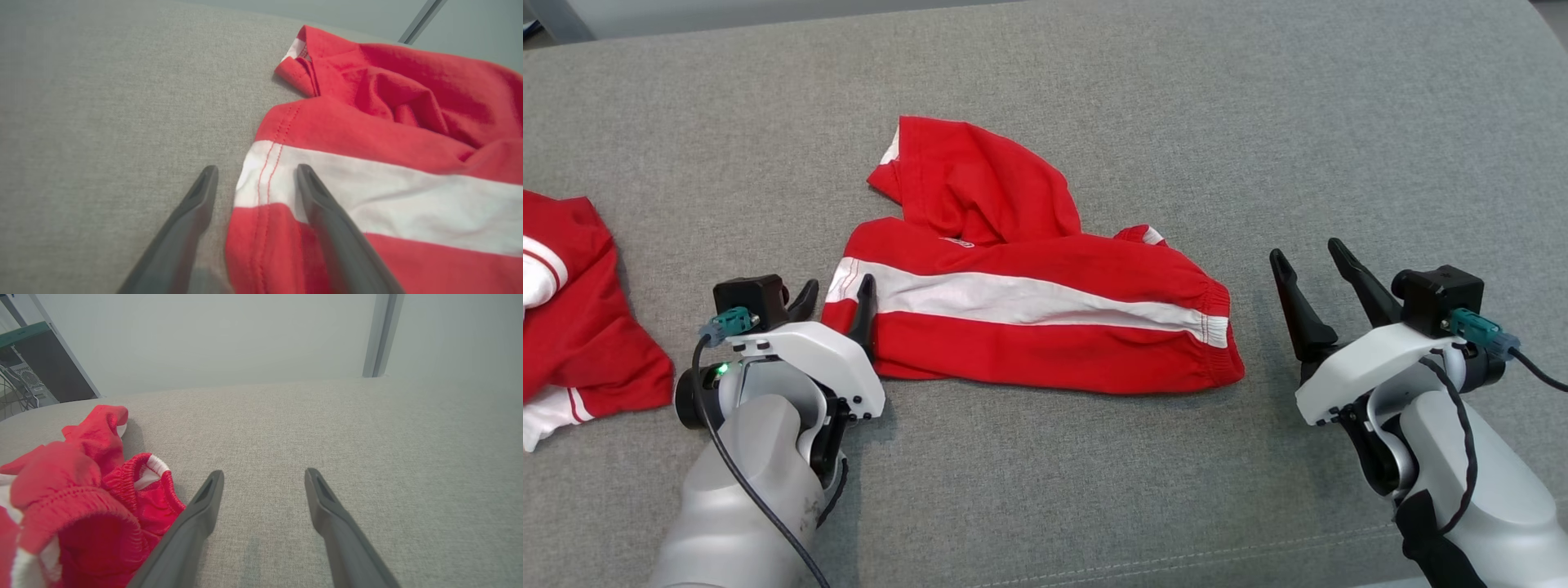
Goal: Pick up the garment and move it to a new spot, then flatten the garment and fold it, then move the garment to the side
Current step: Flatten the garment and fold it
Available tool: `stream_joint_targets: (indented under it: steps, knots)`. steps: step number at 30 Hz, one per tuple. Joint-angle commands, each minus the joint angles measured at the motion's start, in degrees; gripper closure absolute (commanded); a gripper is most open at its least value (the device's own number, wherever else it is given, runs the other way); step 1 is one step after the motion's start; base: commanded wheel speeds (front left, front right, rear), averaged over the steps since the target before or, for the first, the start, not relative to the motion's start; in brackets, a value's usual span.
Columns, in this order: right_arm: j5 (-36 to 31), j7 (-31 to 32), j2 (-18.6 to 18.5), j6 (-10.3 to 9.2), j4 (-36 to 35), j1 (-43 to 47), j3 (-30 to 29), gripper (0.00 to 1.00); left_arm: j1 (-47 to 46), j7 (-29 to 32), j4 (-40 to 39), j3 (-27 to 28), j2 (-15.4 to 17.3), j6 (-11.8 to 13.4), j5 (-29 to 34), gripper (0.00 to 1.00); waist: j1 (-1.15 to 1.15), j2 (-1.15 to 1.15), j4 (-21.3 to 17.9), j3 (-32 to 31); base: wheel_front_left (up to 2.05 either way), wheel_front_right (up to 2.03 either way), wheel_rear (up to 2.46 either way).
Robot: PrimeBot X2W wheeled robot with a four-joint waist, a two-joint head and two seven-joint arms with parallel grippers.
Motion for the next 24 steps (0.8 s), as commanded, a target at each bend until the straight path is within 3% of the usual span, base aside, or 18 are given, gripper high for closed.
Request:
stream_joint_targets:
  steps: [1, 2, 4, 5, 6, 9, 13, 16, 24]
  knots:
    - [0.1, -0.8, 0.3, 0.24, -1.1, -0.6, 0.4, 0.0, -2.2, -0.6, -0.2, 1.2, 1.3, -0.3, -0.7, 0.0, 0.0, 0.0, 0.0, 0.0, 0.0, 0.0, 0.0]
    - [0.1, -0.8, 0.3, 0.24, -1.1, -0.6, 0.5, 0.0, -2.3, -0.5, 0.4, 1.1, 1.3, -0.4, -0.8, 0.0, 0.0, 0.0, 0.0, 0.1, 0.0, 0.0, 0.0]
    - [0.1, -0.8, 0.3, 0.24, -1.1, -0.8, 0.5, 0.0, -2.8, -0.4, 1.2, 1.0, 1.1, -0.6, -1.1, 0.09, 0.0, 0.0, 0.0, 0.2, 0.0, 0.0, 0.0]
    - [0.1, -0.8, 0.4, 0.24, -1.1, -0.9, 0.7, 0.0, -3.3, -0.2, 1.9, 1.1, 1.0, -0.8, -1.6, 0.4, 0.0, 0.0, -0.1, 0.2, 0.0, 0.0, 0.0]
    - [0.1, -0.8, 0.5, 0.24, -1.1, -1.0, 0.7, 0.0, -3.6, -0.1, 2.2, 0.9, 0.9, -0.9, -1.6, 0.5, 0.0, 0.0, -0.2, 0.2, 0.0, 0.0, 0.0]
    - [0.1, -0.8, 0.5, 0.24, -1.3, -1.1, 0.8, 0.0, -4.2, 0.9, 3.2, 0.7, 0.9, -1.1, -2.0, 0.67, 0.0, 0.0, -0.4, 0.3, 0.0, 0.0, 0.0]
    - [0.2, -0.8, 0.5, 0.24, -1.6, -1.2, 0.6, 0.0, -4.5, 1.5, 3.8, 0.4, 0.8, -1.3, -2.1, 0.76, 0.0, 0.0, -0.5, 0.3, 0.0, 0.0, 0.0]
    - [0.5, -0.8, 0.4, 0.24, -2.2, -1.2, 0.0, 0.0, -4.7, 1.2, 4.1, 0.4, 0.8, -1.5, -2.4, 1.0, 0.0, 0.0, -0.4, 0.1, 0.0, 0.0, 0.0]
    - [1.0, -0.8, 0.0, 0.24, -5.4, 0.2, -0.6, 0.0, -4.1, -0.3, 2.3, -0.5, 1.1, -0.8, -1.4, 1.0, 0.0, 0.0, 0.6, -1.2, 0.0, 0.0, 0.0]
